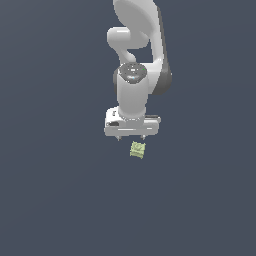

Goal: Pick up the object and move it to a goal position.

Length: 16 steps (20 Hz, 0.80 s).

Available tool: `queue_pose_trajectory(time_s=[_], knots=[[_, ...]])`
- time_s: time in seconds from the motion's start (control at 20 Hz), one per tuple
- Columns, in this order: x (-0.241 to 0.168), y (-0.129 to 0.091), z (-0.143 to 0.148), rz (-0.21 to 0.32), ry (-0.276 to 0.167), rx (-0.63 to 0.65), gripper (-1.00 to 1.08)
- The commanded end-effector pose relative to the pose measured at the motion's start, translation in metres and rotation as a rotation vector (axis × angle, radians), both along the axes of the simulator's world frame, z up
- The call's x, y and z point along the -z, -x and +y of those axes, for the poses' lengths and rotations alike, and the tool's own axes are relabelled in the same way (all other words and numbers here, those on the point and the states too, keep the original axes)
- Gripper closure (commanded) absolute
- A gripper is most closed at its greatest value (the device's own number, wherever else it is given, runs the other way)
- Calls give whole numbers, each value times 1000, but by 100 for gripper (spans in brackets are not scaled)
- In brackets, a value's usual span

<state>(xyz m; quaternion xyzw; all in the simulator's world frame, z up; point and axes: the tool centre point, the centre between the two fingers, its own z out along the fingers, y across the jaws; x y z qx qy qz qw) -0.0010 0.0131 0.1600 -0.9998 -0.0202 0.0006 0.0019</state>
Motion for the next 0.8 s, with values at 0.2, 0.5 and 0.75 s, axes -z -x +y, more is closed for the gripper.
queue_pose_trajectory(time_s=[0.2, 0.5, 0.75], knots=[[-2, -2, 4, -4, 0, -16, -92], [-8, -8, 14, -15, 0, -56, -92], [-7, -7, 13, -14, 0, -56, -92]])
